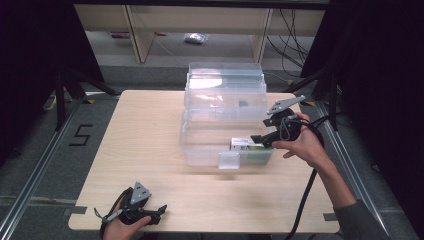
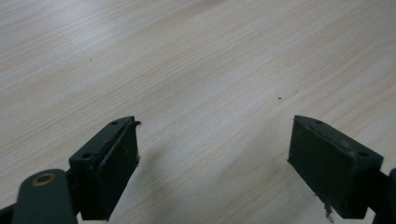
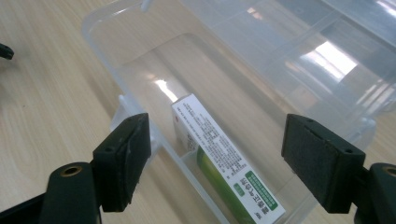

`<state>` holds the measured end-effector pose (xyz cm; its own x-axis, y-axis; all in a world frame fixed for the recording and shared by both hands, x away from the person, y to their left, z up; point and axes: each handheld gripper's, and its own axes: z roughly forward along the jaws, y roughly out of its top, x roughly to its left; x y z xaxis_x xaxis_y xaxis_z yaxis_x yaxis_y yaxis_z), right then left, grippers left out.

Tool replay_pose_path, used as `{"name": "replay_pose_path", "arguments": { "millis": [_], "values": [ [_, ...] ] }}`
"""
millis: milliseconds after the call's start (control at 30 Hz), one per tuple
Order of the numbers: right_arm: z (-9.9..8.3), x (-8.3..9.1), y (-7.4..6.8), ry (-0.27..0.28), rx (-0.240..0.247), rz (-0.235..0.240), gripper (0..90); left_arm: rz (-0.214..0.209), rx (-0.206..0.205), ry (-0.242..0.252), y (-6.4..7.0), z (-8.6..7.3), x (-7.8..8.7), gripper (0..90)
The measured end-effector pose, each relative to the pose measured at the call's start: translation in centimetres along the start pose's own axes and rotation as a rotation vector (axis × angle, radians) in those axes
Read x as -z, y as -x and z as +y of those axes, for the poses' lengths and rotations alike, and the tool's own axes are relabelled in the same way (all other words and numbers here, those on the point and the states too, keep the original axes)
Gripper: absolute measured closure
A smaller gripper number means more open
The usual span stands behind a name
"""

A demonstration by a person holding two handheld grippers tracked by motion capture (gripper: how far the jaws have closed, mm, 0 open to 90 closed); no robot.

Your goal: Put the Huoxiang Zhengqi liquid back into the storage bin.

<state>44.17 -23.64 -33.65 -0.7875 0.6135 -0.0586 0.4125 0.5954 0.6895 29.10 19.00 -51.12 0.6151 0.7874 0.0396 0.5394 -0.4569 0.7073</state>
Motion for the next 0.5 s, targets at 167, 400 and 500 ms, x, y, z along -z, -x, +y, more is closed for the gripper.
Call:
{"name": "replay_pose_path", "arguments": {
  "millis": [167,400,500],
  "values": [
    [-0.8,0.6,-0.6,0.025,-0.013,-0.028,25.5,-0.001,0.005,0.0,0.0,0.0,0.0,15.4],
    [-1.6,0.7,-1.1,0.034,-0.029,-0.04,25.3,-0.001,0.013,0.001,0.0,0.0,0.0,15.4],
    [-2.0,0.7,-1.1,0.029,-0.03,-0.029,25.2,0.0,0.014,0.0,0.0,0.0,0.1,15.5]
  ]
}}
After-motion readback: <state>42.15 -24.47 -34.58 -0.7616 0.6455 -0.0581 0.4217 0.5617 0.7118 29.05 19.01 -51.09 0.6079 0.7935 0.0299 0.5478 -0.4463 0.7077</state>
